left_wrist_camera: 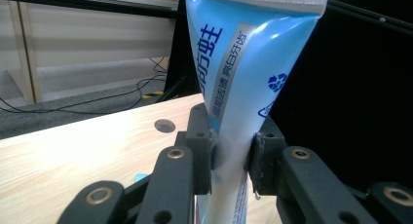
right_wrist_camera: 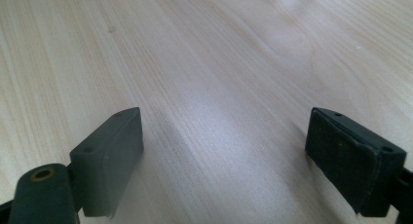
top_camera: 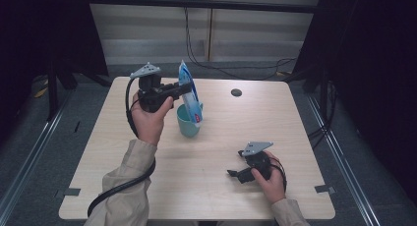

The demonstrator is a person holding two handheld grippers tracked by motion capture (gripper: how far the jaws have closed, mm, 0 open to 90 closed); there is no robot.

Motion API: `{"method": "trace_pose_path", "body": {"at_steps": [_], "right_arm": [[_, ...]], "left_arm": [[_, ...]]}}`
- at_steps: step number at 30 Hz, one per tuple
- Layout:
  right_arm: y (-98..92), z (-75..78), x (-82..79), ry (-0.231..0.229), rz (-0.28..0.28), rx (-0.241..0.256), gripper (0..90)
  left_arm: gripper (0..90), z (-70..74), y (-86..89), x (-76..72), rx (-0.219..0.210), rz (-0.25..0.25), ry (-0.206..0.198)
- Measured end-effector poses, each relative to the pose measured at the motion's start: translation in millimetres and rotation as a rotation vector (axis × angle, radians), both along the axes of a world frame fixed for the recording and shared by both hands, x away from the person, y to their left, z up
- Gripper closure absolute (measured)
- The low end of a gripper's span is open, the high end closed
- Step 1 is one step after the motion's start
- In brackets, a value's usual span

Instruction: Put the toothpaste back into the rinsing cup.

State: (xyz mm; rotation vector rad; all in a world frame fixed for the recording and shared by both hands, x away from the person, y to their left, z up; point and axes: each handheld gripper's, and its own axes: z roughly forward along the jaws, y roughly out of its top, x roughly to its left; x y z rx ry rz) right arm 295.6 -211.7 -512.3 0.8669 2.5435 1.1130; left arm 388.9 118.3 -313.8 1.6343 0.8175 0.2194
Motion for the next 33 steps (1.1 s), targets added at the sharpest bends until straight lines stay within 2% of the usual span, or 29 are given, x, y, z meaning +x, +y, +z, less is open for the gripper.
{"method": "trace_pose_path", "body": {"at_steps": [16,20,31,33], "right_arm": [[0.0,0.0,0.0,0.000,0.000,0.000,13.7],[0.0,0.0,0.0,0.000,0.000,0.000,13.7],[0.0,0.1,-0.1,0.000,-0.002,-0.001,13.7],[0.0,0.1,0.0,-0.001,-0.001,-0.001,13.7]], "left_arm": [[74.5,10.7,4.3,7.7,-0.005,0.032,-0.015],[74.6,12.4,5.0,10.2,0.009,0.039,-0.018],[74.6,17.1,8.7,16.0,-0.008,0.068,-0.028],[74.6,17.9,8.9,16.7,0.003,0.069,-0.035]]}}
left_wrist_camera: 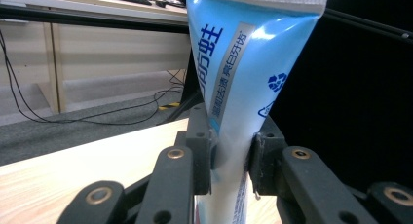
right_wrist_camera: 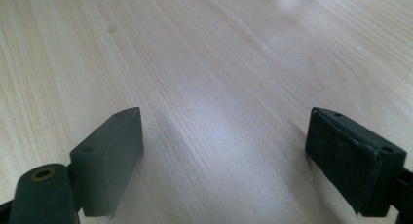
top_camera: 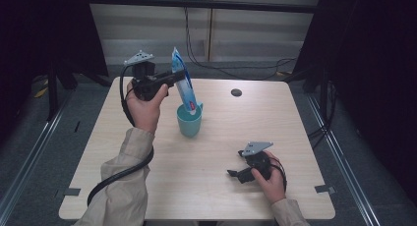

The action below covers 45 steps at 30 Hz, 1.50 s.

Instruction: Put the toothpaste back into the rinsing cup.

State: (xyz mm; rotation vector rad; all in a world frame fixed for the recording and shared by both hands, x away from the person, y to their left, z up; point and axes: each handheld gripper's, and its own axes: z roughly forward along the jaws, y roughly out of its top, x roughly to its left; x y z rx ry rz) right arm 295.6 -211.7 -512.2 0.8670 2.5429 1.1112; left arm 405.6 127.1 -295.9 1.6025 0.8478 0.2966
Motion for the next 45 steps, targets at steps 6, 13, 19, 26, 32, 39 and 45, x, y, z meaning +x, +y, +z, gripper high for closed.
{"method": "trace_pose_path", "body": {"at_steps": [6,13,19,26,32,39,45], "right_arm": [[0.0,0.0,0.0,-0.001,0.001,0.000,13.7],[0.0,0.0,0.0,-0.001,-0.001,0.000,13.7],[0.0,0.0,0.1,-0.001,0.000,0.000,13.7],[-0.1,0.0,0.1,-0.002,0.000,0.000,13.7],[0.0,0.0,0.0,0.000,-0.001,0.000,13.7],[-0.1,0.0,0.0,-0.001,-0.001,0.000,13.7],[-0.1,0.0,0.0,-0.001,0.000,0.000,13.7]], "left_arm": [[74.6,-2.4,0.1,4.2,0.007,0.015,0.005],[74.6,-4.8,-1.2,8.4,0.010,0.023,0.001],[74.6,-8.5,-4.1,12.3,0.014,0.032,0.003],[74.6,-14.1,-8.1,15.7,0.029,0.041,0.007],[74.6,-20.1,-9.8,18.0,0.043,0.047,0.001],[74.5,-29.5,-11.1,22.4,0.049,0.054,0.018],[74.5,-36.3,-12.4,25.1,0.056,0.061,0.027]]}}
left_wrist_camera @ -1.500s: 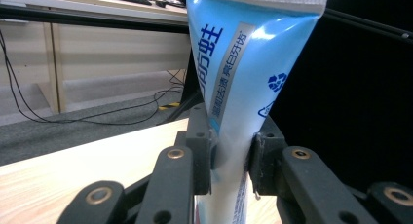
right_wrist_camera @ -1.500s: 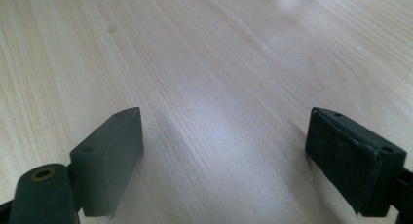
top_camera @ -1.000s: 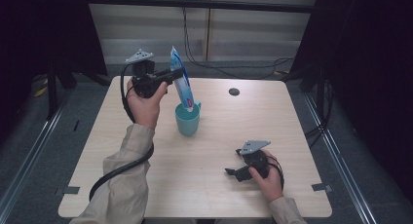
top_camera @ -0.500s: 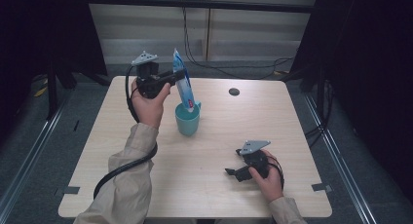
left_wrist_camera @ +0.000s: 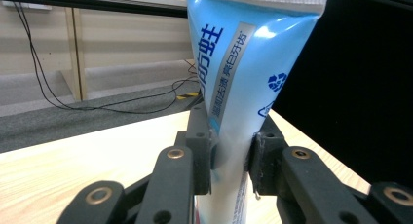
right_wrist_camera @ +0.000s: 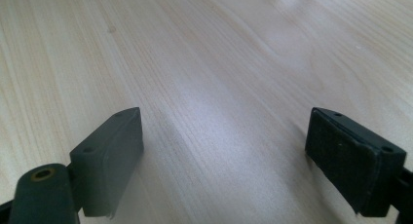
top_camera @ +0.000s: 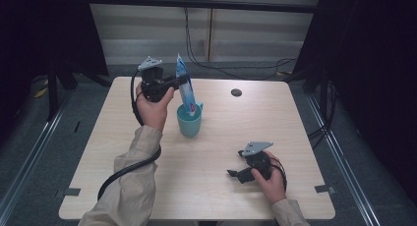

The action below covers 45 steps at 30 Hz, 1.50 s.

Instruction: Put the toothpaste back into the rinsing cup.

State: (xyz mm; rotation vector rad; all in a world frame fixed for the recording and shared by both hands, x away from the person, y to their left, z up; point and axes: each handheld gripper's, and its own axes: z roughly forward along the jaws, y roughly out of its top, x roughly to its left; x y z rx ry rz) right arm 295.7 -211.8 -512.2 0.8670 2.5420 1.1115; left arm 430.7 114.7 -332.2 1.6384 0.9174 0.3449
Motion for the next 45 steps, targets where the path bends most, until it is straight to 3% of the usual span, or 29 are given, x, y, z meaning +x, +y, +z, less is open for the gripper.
{"method": "trace_pose_path", "body": {"at_steps": [45], "right_arm": [[0.0,0.0,-0.2,0.002,0.000,-0.001,13.7]], "left_arm": [[74.3,-34.1,-9.8,3.1,0.051,0.018,0.040]]}}
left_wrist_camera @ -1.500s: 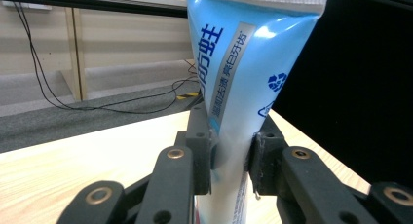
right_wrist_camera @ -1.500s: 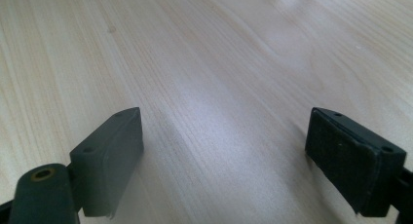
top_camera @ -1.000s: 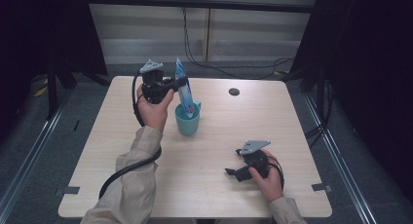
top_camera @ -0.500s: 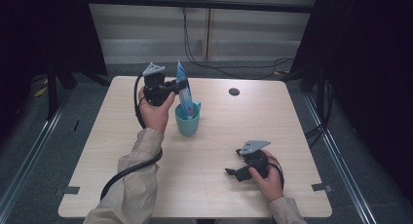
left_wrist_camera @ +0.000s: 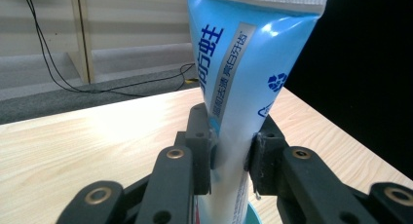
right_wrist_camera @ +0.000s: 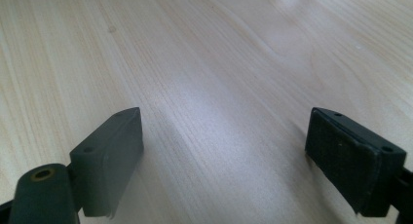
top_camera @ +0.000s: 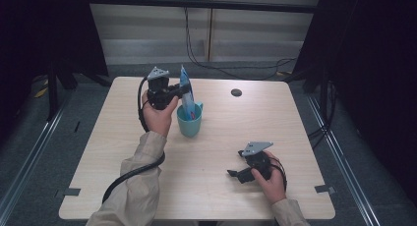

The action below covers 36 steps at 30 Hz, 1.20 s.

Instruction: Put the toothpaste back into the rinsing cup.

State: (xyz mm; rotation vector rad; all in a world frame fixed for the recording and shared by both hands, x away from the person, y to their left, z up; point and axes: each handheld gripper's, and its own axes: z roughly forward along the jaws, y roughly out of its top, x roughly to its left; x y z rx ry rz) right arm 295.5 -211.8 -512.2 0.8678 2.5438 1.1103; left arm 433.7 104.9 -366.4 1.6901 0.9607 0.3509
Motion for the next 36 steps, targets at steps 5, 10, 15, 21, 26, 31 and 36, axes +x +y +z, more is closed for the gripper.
{"method": "trace_pose_path", "body": {"at_steps": [5,10,15,21,26,31,36], "right_arm": [[0.0,0.0,0.0,0.000,0.000,0.000,13.7],[0.0,0.0,0.0,0.000,0.000,0.000,13.7],[0.0,0.0,0.0,0.000,0.000,0.000,13.7],[0.0,0.0,0.0,0.000,0.000,0.000,13.7],[-0.1,0.0,0.0,0.000,0.002,-0.001,13.7],[-0.1,0.1,0.0,0.002,0.001,-0.001,13.7],[-0.1,0.1,0.0,0.001,0.001,-0.001,13.7]], "left_arm": [[74.2,-3.7,-0.6,0.0,0.003,0.001,0.004],[74.2,-6.1,-0.8,-0.3,0.007,0.003,0.009],[74.2,-10.0,-1.0,-0.3,0.009,0.003,0.014],[74.1,-13.0,-1.2,-0.8,0.013,0.000,0.017],[74.1,-16.1,-2.0,-1.4,0.019,0.002,0.021],[74.1,-20.2,-2.5,-2.5,0.012,0.005,0.026],[74.0,-23.4,-2.8,-2.3,0.022,0.001,0.030]]}}
